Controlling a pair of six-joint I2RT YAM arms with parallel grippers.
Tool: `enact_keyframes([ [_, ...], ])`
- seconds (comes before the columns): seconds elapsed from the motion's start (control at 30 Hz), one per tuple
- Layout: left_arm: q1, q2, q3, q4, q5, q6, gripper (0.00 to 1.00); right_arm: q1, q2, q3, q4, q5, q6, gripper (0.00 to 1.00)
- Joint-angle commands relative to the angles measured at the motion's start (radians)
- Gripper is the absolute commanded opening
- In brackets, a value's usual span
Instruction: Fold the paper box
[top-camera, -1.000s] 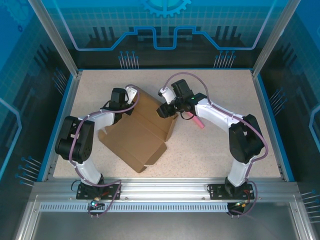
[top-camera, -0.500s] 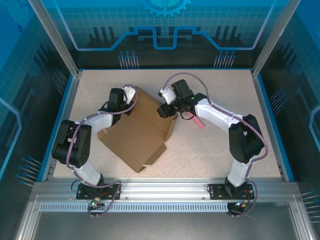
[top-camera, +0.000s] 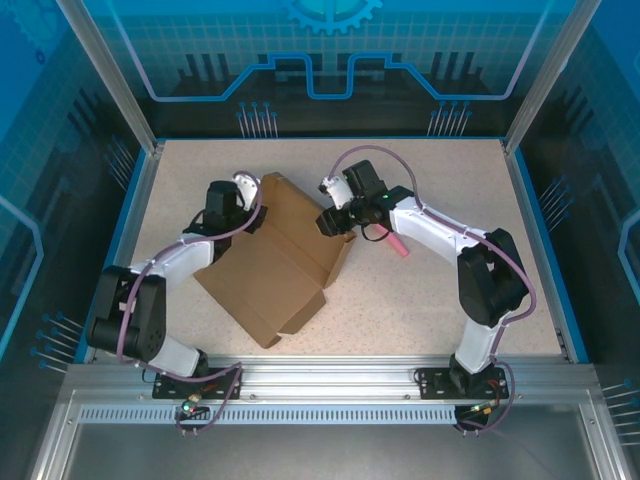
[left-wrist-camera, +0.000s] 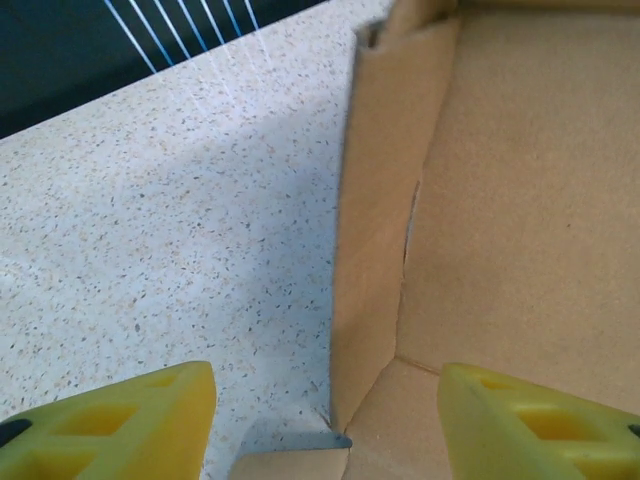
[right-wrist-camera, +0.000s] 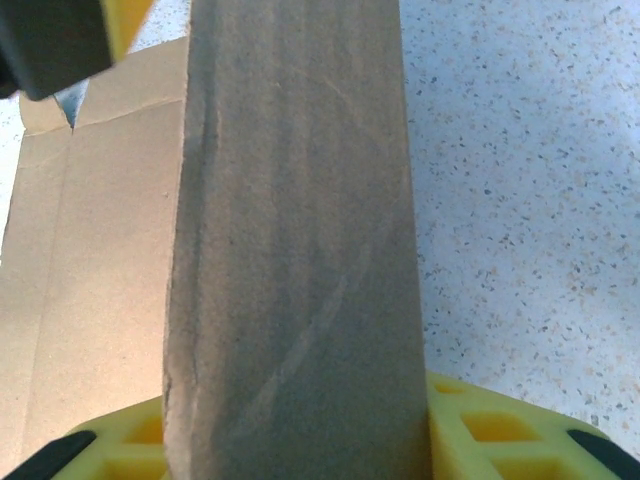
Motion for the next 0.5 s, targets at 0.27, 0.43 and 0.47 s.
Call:
enact_keyframes([
  [0.27, 0.081, -0.238, -0.091, -0.141, 0.060, -0.415, 0.76, -0.068, 0.001, -0.065, 0.016, 0.018, 0.153, 0.42],
  [0.43, 0.105, -0.351, -0.202, -0.169, 0.043, -0.567, 0.76, -0.103, -0.004, -0.105, 0.044, 0.010, 0.187, 0.41],
  [0.47, 0.110, -0.372, -0.221, -0.183, 0.034, -0.594, 0.77, -0.106, -0.004, -0.112, 0.048, 0.011, 0.192, 0.41],
])
